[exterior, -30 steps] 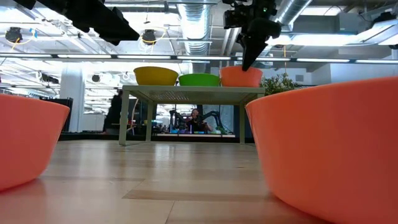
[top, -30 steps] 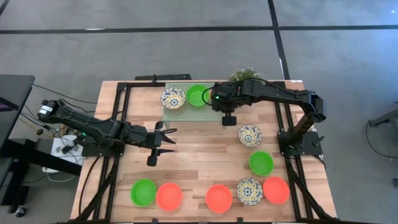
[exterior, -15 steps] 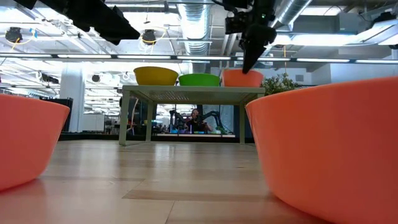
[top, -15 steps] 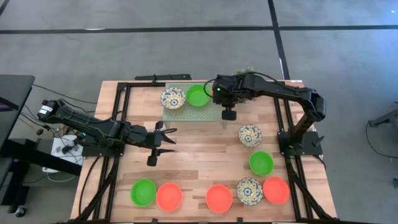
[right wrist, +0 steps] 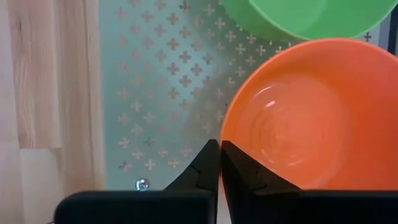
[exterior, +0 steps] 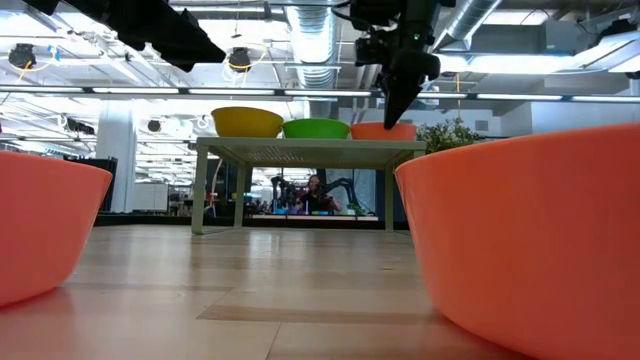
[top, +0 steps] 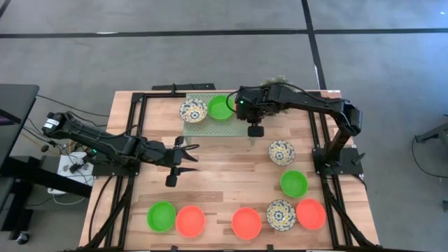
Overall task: Pick & Place Mini bowls
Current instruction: Put the orange bowl on the shelf, then stack the white patterned bowl on the white patterned bowl on the shelf
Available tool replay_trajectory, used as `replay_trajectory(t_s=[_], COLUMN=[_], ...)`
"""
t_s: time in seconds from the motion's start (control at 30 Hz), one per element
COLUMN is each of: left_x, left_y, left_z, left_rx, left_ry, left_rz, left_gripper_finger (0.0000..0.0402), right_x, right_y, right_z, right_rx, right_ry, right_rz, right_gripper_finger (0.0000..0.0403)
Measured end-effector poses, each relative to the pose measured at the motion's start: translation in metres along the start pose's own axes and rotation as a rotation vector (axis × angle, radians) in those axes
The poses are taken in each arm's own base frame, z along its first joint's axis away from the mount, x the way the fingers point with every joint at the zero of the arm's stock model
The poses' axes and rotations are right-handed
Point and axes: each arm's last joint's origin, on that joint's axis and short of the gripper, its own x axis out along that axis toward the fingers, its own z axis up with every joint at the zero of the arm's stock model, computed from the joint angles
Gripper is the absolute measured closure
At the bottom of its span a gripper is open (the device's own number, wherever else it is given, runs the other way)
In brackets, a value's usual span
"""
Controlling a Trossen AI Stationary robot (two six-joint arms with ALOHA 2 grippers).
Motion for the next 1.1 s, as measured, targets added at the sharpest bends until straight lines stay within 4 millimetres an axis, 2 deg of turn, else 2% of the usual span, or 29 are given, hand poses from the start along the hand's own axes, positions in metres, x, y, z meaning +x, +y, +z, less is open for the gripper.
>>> replay_trajectory(t_s=[0.4,0.73,0.93,1.1], left_x=[0.0,0.0,0.0,0.0], left_y=[0.0,0.0,0.0,0.0], left_z=[0.0,0.0,0.0,0.001], left_rx=[-0.001,-0.001,-0.001,-0.002], left_ry=[-0.003,-0.004,-0.004,-0.008], left_rz=[0.0,0.001,0.0,0.001], left_gripper_finger=[0.0248,0.0248,0.0248,0.0248], right_x=[0.0,-0.001,-0.016,-0.04], right_y=[0.002,0.003,0.001,0.002], right_z=[-0.002,-0.001,0.005,0.012], right_rx=[0.034,0.023,0.025,0.066], right_ry=[0.011,0.009,-0.027,-0.062], right_rz=[0.012,0.013,0.0,-0.002], right_gripper_finger=[0.0345,0.0341,0.034,0.034])
